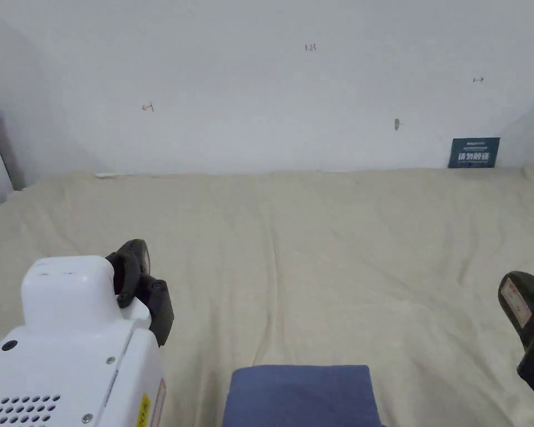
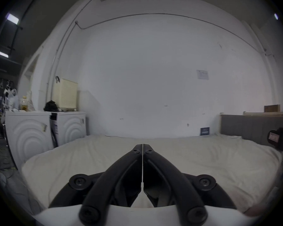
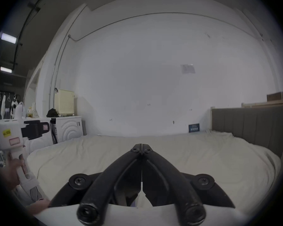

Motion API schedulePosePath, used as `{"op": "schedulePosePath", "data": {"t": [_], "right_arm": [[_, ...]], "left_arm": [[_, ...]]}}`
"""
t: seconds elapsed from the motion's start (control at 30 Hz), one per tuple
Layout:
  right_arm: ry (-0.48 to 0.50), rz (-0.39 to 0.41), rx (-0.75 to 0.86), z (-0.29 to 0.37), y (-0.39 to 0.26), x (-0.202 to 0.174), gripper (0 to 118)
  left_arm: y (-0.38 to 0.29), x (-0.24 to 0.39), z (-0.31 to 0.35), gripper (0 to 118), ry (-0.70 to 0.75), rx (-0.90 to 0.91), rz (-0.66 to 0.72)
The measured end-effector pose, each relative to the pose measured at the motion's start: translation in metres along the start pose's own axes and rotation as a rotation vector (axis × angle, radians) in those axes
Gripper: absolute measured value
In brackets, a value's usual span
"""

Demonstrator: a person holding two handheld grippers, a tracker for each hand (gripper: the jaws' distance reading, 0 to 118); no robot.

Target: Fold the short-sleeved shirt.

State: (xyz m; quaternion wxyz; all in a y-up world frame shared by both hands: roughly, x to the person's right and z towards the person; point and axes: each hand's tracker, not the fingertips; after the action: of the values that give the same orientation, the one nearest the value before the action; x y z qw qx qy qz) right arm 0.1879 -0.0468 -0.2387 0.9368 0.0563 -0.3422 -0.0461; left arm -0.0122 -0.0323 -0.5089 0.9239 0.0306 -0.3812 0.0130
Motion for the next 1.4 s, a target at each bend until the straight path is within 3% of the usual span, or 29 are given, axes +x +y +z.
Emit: {"op": "schedulePosePath", "data": {"t": [0.07, 0.1, 0.13, 0.2, 0.37, 0.6, 0.67, 0.8, 0.87, 0.93, 1.0, 1.13, 1.4], "right_arm": [[-0.153, 0.079, -0.049, -0.008, -0.012, -0.003, 0], [-0.263, 0.193, -0.033, -0.008, -0.02, -0.011, 0], [-0.304, 0.25, 0.002, -0.004, -0.026, -0.014, 0], [-0.264, 0.204, 0.011, -0.001, -0.028, -0.013, 0], [-0.353, 0.151, 0.028, 0.002, -0.024, -0.004, 0], [-0.379, 0.099, 0.002, 0.0, -0.018, 0.007, 0], [-0.354, 0.106, 0.0, -0.004, -0.009, 0.006, 0], [-0.131, 0.146, -0.128, -0.043, 0.013, -0.004, 0], [-0.011, 0.12, -0.4, -0.084, 0.011, -0.01, 0], [0.12, 0.057, -0.771, -0.131, -0.014, -0.014, 0], [0.14, 0.057, -1.012, -0.161, -0.053, -0.02, 0], [0.12, 0.153, -1.168, -0.184, -0.123, -0.028, 0], [0.112, 0.106, -1.248, -0.201, -0.155, -0.026, 0]], "left_arm": [[-0.012, -0.005, 0.002, 0, 0.034, -0.004, 0.006], [-0.018, -0.007, 0.003, 0, 0.049, -0.01, 0.01], [-0.022, -0.009, 0.003, 0, 0.059, -0.02, 0.015], [-0.029, -0.013, 0.005, 0, 0.057, -0.046, 0.029], [-0.032, -0.014, 0.002, 0, 0.07, -0.069, 0.029], [-0.03, -0.009, -0.003, 0, 0.063, -0.076, 0.008], [-0.022, -0.015, -0.007, 0, 0.029, -0.102, 0.007], [-0.009, -0.038, -0.023, 0, -0.091, -0.256, 0.036], [-0.013, -0.05, -0.027, 0, -0.08, -0.339, 0.094], [-0.021, -0.061, -0.031, 0, -0.067, -0.369, 0.155], [-0.032, -0.069, -0.035, 0, -0.079, -0.435, 0.201], [-0.059, -0.079, -0.054, 0, -0.144, -0.623, 0.244], [-0.103, -0.105, -0.108, 0, -0.435, -0.945, 0.54]]}}
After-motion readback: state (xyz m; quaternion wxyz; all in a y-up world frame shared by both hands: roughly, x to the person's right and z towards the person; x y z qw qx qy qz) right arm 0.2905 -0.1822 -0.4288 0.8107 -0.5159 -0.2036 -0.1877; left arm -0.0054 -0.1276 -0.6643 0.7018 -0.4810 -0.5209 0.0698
